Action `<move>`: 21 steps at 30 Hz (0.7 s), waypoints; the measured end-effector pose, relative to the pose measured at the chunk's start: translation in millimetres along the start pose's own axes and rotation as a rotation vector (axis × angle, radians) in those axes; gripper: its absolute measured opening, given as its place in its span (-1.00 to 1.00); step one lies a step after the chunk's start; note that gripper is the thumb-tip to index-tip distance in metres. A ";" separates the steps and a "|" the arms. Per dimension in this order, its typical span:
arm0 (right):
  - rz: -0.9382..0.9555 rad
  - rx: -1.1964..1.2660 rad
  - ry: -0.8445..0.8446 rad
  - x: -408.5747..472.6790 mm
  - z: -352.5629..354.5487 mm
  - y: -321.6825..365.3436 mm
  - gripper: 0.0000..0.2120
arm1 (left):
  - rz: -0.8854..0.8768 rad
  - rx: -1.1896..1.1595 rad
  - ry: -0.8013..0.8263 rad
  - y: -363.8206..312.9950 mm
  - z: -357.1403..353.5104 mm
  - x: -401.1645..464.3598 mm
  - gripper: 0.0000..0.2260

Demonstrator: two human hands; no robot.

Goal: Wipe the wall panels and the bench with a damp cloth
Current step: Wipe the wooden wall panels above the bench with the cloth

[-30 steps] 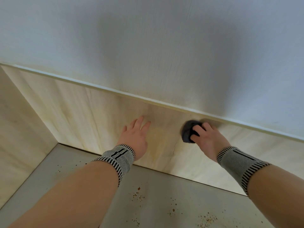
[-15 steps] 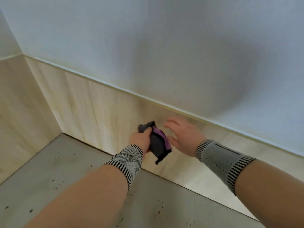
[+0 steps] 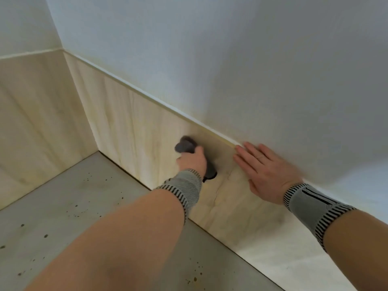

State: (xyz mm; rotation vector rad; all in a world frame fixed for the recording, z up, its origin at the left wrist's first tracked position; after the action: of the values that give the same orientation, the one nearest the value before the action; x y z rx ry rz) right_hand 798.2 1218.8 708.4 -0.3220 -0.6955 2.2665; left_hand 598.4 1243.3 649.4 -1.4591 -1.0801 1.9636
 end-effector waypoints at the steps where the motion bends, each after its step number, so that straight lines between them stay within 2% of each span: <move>1: -0.001 0.000 -0.001 0.1 -1.5 0.3 -0.37 | -0.083 0.016 0.007 -3.4 -6.7 -11.6 -0.45; 4: -0.010 0.013 0.002 0.4 -1.0 0.3 -0.38 | -0.293 0.181 -0.001 7.9 -33.1 -41.7 -0.48; 6: -0.012 0.008 -0.020 1.6 -0.6 -0.2 -0.37 | -0.393 0.195 0.125 23.2 -54.9 -56.5 -0.50; 8: -0.003 -0.009 -0.022 1.8 -1.9 0.0 -0.33 | -0.428 0.245 0.211 30.6 -70.7 -60.9 -0.60; 10: 0.000 -0.009 -0.044 1.8 -2.9 0.3 -0.34 | -0.480 0.293 0.148 24.3 -67.2 -53.6 -0.70; 12: -0.011 -0.015 -0.068 1.5 -3.4 -0.2 -0.36 | -0.429 0.233 -0.003 10.5 -42.8 -34.0 -0.83; 14: -0.008 -0.022 -0.079 -0.2 -5.2 1.0 -0.37 | -0.311 0.130 -0.161 -5.0 -9.4 -9.2 -0.82; 16: 0.001 -0.027 -0.090 -1.4 -7.5 0.8 -0.37 | -0.256 0.101 -0.225 -19.1 9.4 13.1 -0.81; 19: 0.006 -0.034 -0.097 0.7 -6.9 -0.1 -0.35 | -0.340 0.312 -0.151 -19.1 -0.9 5.5 -0.61; 21: 0.009 -0.053 -0.083 2.0 -6.2 -0.1 -0.34 | -0.468 0.420 -0.015 3.9 -27.6 -16.8 -0.55</move>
State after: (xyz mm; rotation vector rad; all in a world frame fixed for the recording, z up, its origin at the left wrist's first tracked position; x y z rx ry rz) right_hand 799.5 1222.7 703.3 -0.2578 -0.7993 2.2834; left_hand 630.3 1237.2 652.5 -0.8765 -0.8499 1.7262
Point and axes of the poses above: each hand's wrist, its own x-axis towards the middle knuckle, its own z-axis out of the back of the hand, y = z × x, the point moved 3 cm from there along x, towards the middle knuckle, and after that the axes turned 2 degrees about y, right-handed, at the moved point
